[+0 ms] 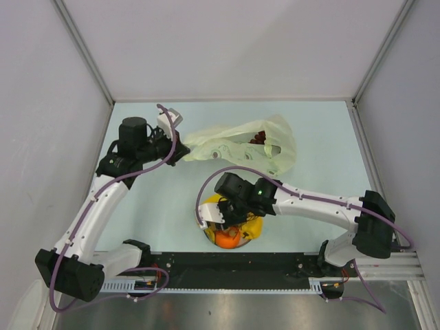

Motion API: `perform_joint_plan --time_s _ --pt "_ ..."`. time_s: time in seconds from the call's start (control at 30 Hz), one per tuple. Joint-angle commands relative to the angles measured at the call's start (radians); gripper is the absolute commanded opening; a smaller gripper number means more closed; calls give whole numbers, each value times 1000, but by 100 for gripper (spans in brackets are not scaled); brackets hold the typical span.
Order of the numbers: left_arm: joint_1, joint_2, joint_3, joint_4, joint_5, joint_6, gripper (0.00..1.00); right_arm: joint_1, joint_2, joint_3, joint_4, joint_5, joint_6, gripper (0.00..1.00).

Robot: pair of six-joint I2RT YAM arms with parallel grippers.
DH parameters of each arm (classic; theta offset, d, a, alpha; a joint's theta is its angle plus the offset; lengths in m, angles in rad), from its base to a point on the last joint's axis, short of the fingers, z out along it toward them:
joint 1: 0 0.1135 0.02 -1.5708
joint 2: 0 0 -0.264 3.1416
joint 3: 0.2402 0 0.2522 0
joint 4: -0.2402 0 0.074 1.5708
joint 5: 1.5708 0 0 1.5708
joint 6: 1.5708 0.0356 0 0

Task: Take the fake fruits out of the plastic bag
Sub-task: Adjust the fake fruit on the plate, then take out the fake fruit from the plastic bag.

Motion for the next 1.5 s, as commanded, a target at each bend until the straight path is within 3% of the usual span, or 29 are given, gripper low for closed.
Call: perform_joint_plan --time_s 0.0,0.13,0.3,0.47,0.57,0.73,0.93,1.03,1.2,1.37,1.47 --pt "15 -30 -11 37 30 -30 2 16 4 16 34 47 7 51" --pt "15 -18 -3 46 53 -42 2 7 -62 16 -13 81 13 81" --pt "14 14 14 57 79 -68 0 -31 -179 21 -46 132 19 83" --pt "6 31 43 58 135 -121 0 -206 -225 50 78 97 148 79" --pt "-14 48 73 35 155 -123 0 -341 -168 59 181 90 216 67" --pt "-35 65 112 -5 219 -108 0 -498 15 100 319 58 295 49" --pt "-77 120 163 -89 264 -47 0 -599 207 174 506 103 462 42" --pt "-113 152 178 -144 239 38 0 -653 293 200 595 136 548 41" --pt "-149 179 199 -206 172 147 0 -742 439 340 577 221 690 45" --pt "-152 223 253 -186 162 161 0 -786 459 341 594 433 671 53" --pt "-158 277 296 -169 196 153 0 -834 435 326 588 448 652 56"
